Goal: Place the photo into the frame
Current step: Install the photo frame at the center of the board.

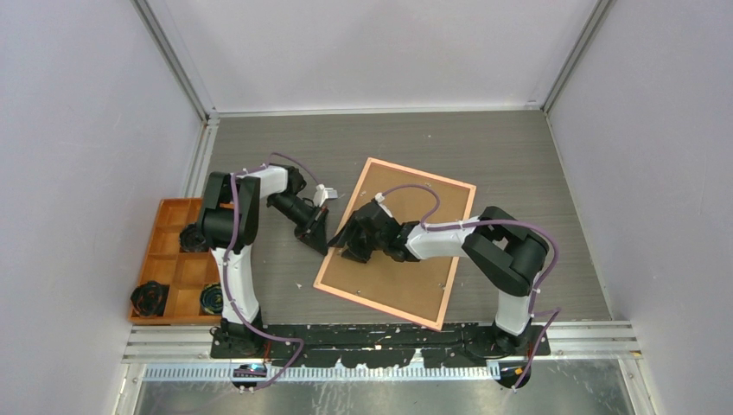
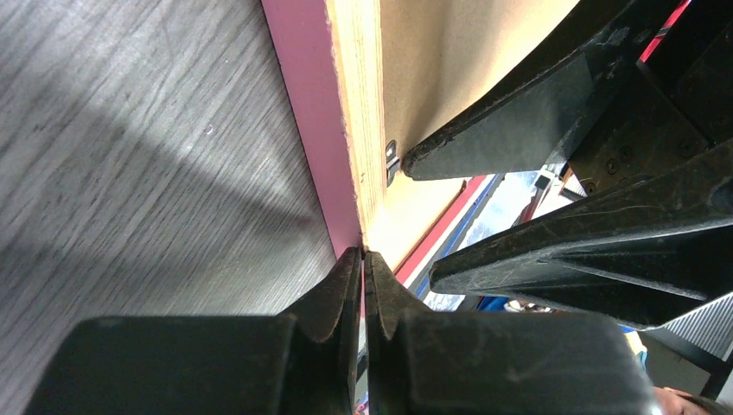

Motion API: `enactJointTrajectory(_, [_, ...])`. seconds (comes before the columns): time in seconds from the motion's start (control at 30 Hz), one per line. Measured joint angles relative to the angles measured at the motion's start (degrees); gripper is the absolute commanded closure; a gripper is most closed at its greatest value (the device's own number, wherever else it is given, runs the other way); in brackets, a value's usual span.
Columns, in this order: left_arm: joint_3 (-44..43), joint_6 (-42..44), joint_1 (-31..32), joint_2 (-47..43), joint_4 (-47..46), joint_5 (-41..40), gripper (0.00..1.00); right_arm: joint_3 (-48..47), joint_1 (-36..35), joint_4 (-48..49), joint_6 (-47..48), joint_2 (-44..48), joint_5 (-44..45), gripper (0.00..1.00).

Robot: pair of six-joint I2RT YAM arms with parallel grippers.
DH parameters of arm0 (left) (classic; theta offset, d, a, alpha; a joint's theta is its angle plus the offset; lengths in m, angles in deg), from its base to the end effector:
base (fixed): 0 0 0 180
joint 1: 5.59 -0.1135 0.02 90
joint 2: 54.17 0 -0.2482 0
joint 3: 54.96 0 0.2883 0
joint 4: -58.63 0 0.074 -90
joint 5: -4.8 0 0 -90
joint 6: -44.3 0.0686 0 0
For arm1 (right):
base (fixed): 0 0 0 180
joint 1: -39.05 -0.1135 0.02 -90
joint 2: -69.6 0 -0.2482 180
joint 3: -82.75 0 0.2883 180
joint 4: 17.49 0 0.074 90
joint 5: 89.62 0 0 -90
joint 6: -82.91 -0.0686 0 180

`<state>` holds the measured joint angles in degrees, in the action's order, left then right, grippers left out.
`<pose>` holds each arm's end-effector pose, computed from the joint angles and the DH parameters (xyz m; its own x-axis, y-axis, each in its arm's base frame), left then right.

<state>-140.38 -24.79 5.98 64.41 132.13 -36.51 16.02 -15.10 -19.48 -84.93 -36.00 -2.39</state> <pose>0.3285 -0.1199 0.0595 -0.9048 0.4257 0.0110 0.2616 0.5759 -0.7745 0.2427 0.3416 0.0784 -0.8931 0.4312 -0.1284 0.1995 0.6354 0.7460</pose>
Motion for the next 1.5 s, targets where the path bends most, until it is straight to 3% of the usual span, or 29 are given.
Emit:
enactJointTrajectory(0.9, [0.46, -0.20, 0.00, -0.33, -0.57, 0.11, 0.94, -1.88, -0.11, 1.66, -1.88, -2.19, 2.10, 0.45])
enactJointTrajectory(1.03, [0.46, -0.15, 0.00, -0.33, -0.52, 0.11, 0.94, -1.88, 0.02, 1.75, -1.86, -2.16, 2.05, 0.42])
enactJointTrajectory(1.13, [0.37, -0.07, 0.00, -0.33, -0.31, 0.11, 0.94, -1.60, 0.68, 1.92, -1.62, -1.73, 1.81, 0.34])
enactJointTrajectory(1.27, [-0.74, 0.07, 0.00, -0.33, 0.07, -0.26, 0.90, -0.87, 3.87, -0.66, 0.61, 2.19, 0.57, 0.27])
enactJointTrajectory(1.4, [-4.50, -1.09, 0.00, -0.28, -0.09, -0.28, 0.78, -0.92, 10.03, -2.47, 4.02, 7.26, -0.52, 0.25])
enactJointTrajectory(1.5, [-8.94, -3.08, 0.00, 0.68, -0.44, -0.13, 0.75, -1.70, 14.95, -3.34, 6.67, 8.24, -1.90, 0.24])
